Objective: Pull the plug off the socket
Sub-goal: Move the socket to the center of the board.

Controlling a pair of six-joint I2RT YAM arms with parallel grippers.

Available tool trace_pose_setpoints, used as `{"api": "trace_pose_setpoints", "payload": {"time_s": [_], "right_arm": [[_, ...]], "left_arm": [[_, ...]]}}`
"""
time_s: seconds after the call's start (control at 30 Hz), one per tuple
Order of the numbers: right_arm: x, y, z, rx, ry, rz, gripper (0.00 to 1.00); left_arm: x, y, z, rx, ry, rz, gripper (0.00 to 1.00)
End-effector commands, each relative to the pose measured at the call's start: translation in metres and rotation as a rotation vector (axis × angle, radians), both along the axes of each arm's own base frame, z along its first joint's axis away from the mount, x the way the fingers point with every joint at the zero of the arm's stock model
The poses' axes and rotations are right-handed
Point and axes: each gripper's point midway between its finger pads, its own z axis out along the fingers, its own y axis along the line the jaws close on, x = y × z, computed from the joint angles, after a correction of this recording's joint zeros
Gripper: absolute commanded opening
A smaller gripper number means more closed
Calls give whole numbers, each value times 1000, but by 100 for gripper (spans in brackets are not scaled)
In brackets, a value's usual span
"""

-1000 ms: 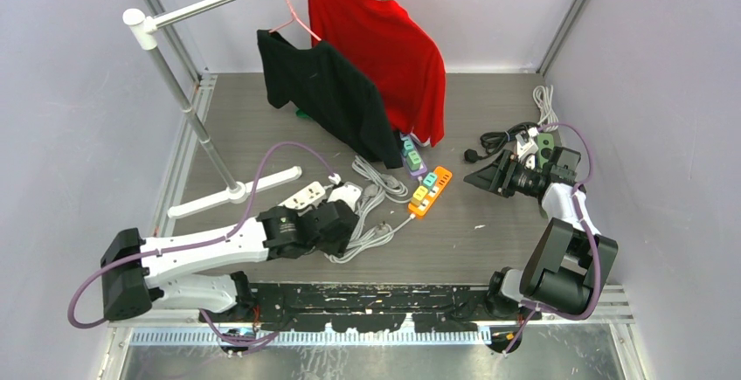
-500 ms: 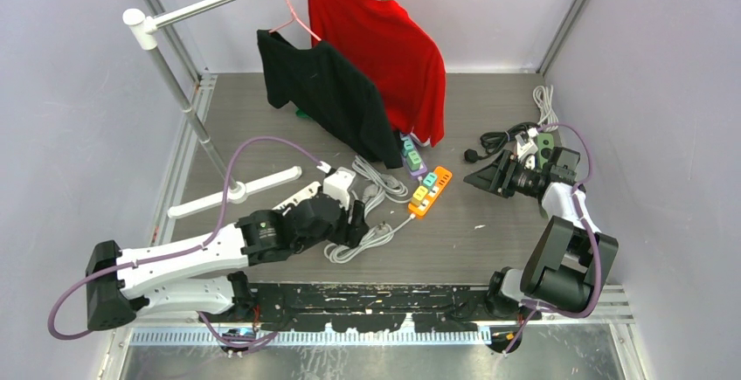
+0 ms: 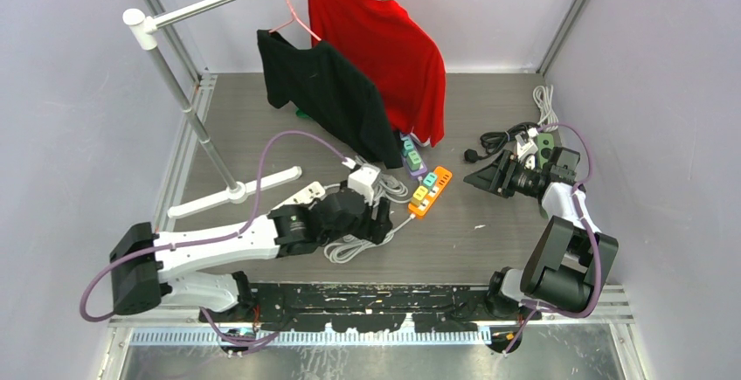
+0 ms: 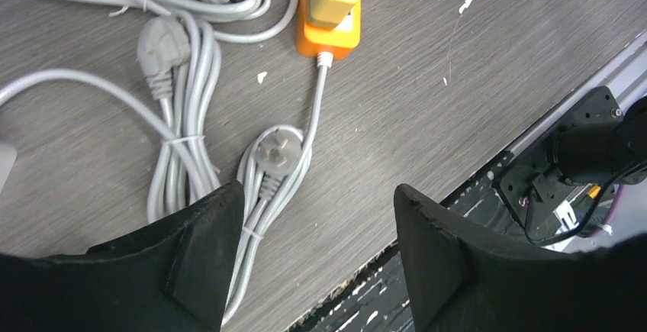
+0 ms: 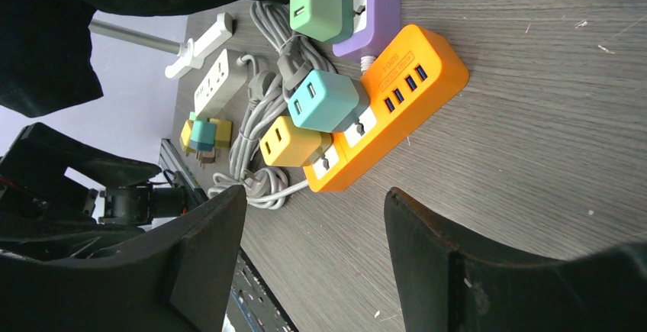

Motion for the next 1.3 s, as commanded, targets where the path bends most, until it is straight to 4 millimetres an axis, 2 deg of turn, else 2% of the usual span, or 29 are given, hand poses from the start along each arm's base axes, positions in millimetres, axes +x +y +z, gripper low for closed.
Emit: {"api": "trace_pose_setpoints", "payload": {"time_s": [0.0,0.3,0.4,0.43,0.5,0.6,0.83,1.27], "right_arm": [[5,-1,11,0,-53,15,72],[5,-1,11,0,-54,14,72],[5,-1,11,0,-54,15,72],[5,-1,11,0,-54,15,72],[5,-1,11,-1,-55,14,72],[5,-1,12,-2,-56,14,72],[5,-2,12,-2,-57,10,72],[4,-3,12,0,-56,9,72]], "left_arm": [[10,-31,21,-25,-21,-37,72],[26,-58,-2,265,30,-95,74],[35,-61,-14,415,61,-85,74],[38,-62,-27,481,79,-86,75],[39,-58,-37,599,110,-97,74],[47,-66,-43,680,114,-108,73],[65,-93,-49,693,95,-132,74],[94,-113,-53,522,196,-114,72]]}}
